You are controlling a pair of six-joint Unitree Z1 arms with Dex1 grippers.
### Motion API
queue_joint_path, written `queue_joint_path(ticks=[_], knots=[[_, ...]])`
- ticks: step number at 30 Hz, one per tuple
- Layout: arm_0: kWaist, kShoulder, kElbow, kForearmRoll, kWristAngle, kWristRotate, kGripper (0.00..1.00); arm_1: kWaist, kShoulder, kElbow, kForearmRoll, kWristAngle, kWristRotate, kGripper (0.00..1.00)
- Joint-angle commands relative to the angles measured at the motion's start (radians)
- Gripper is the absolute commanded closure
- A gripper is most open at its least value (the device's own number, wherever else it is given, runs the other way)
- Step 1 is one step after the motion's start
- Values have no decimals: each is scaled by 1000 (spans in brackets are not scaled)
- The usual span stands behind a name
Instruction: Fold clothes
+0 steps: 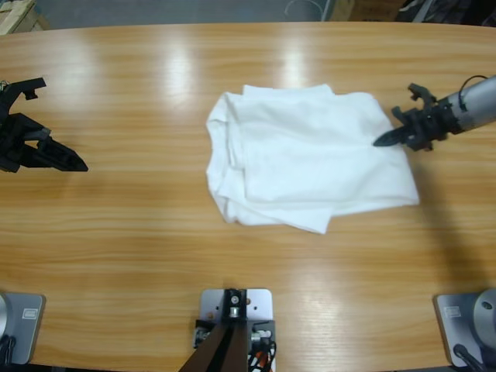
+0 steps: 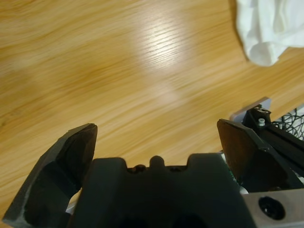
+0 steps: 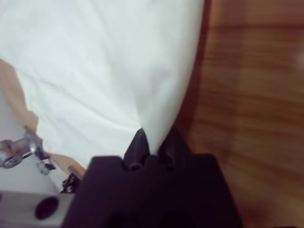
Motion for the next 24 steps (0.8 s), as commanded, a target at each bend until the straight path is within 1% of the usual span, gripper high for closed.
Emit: queue_joint_path(ticks=[1,8,16,20,24], knots=[[6,-4,28,-8,0,5,23,-84,-71,-116,193,-186,-52,1000],[7,-4,28,-8,0,3,23,-111,-106,-199,314,-324,-57,1000],[8,-3,27,-9,-2,3,23,-111,-145,-403,525,-468,-60,1000],[8,8,26,-10,-6,3,23,-96,-152,-538,638,-484,-59,1000],[8,15,24,-10,-8,3,23,-32,-155,-638,718,-502,-55,1000]])
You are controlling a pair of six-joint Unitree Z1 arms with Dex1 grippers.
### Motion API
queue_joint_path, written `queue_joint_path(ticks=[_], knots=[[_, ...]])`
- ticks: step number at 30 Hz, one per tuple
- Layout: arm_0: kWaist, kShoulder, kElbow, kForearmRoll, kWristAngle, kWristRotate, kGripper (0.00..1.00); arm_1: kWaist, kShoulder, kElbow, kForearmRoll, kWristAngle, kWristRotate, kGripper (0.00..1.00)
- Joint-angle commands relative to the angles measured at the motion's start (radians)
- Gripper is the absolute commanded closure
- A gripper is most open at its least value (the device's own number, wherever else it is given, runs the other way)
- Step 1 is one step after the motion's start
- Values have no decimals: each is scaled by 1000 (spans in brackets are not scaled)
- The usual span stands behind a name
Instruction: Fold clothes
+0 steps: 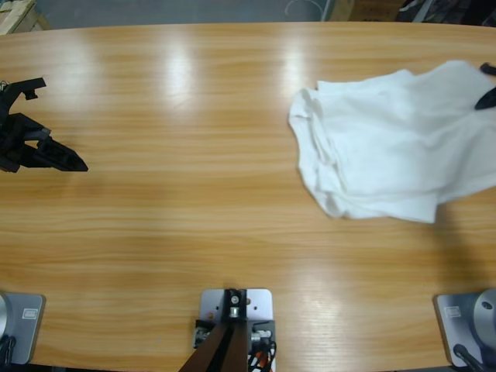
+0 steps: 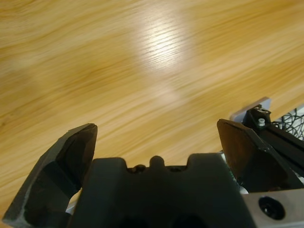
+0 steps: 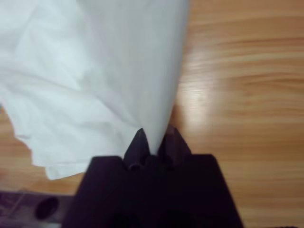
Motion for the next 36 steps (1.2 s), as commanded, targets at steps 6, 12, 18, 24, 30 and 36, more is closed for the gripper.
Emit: queue_joint_path(ticks=[6,12,18,24,30,36], knots=[[7,17,24,-9,-9,3,23,292,35,-190,154,-59,45,1000],[7,16,26,-10,-10,3,23,500,129,-216,144,-58,109,1000],[7,18,24,-10,-11,3,23,610,177,-222,135,-45,152,1000],[8,15,25,-9,-11,3,23,692,214,-221,116,-30,189,1000],[8,10,27,-8,-11,3,23,734,248,-220,95,-20,221,1000],[8,10,27,-8,-11,3,23,780,283,-220,62,52,236,201]])
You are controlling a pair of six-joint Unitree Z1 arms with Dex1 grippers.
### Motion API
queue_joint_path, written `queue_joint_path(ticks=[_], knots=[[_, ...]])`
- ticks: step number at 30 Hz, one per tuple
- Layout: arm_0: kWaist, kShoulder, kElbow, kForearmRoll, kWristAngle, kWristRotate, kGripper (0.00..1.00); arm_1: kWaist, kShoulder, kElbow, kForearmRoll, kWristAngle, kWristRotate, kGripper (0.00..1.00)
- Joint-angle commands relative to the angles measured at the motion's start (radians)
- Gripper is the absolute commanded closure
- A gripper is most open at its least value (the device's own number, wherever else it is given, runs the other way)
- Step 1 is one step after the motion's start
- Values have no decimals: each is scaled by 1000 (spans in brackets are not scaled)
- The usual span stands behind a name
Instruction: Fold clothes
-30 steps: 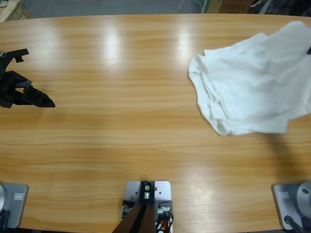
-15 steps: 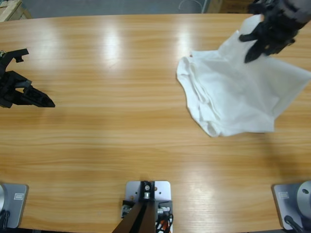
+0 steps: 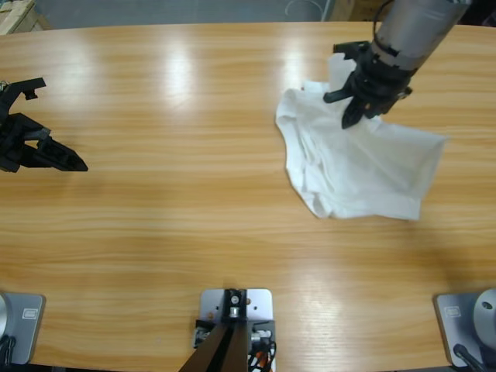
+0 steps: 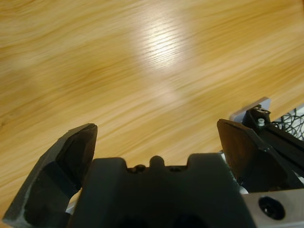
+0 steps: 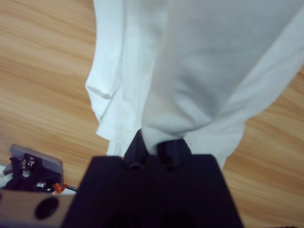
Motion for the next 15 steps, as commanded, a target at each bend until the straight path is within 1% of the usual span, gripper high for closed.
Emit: queue_joint_path(ticks=[1,2,5,11,15], knots=[[6,10,27,-8,-9,3,23,59,85,-8,-46,94,31,127],[6,10,27,-8,-9,3,23,60,87,-12,-47,109,31,73],[6,10,27,-8,-12,3,23,60,90,-15,-47,131,30,6],[6,10,27,-8,-12,3,23,62,57,-15,-37,135,33,2],[6,10,27,-8,-13,3,23,62,-35,1,-32,104,54,4]])
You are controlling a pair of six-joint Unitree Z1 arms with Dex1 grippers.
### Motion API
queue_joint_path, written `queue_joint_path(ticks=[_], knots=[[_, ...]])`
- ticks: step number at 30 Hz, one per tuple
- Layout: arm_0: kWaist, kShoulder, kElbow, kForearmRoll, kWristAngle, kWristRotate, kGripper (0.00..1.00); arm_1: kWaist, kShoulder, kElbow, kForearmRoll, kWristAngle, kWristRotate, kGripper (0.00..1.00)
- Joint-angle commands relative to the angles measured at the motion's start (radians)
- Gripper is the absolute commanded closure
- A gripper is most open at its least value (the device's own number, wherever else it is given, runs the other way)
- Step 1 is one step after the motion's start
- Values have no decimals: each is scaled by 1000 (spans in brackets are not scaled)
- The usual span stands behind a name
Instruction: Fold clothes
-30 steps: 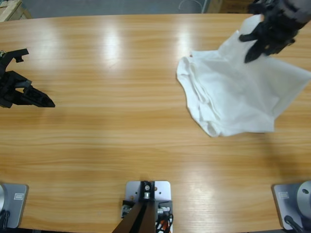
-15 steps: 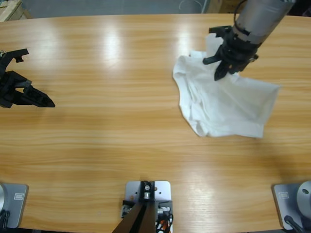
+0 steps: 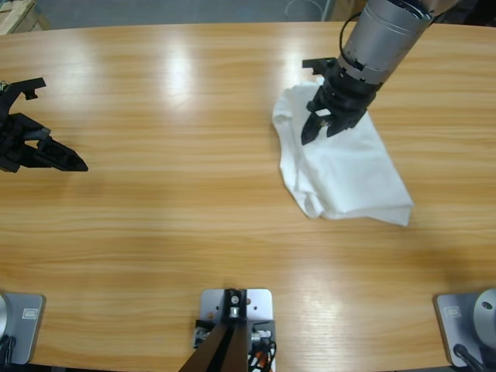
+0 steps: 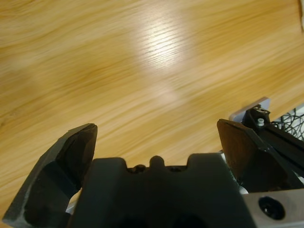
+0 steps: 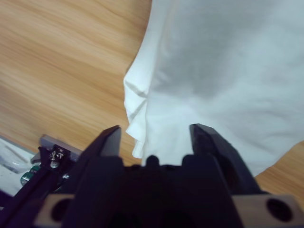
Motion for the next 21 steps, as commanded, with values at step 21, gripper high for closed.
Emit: queue_joint_path(ticks=[21], knots=[[6,14,29,-8,-27,5,23,16,-201,499,-269,-106,223,13]])
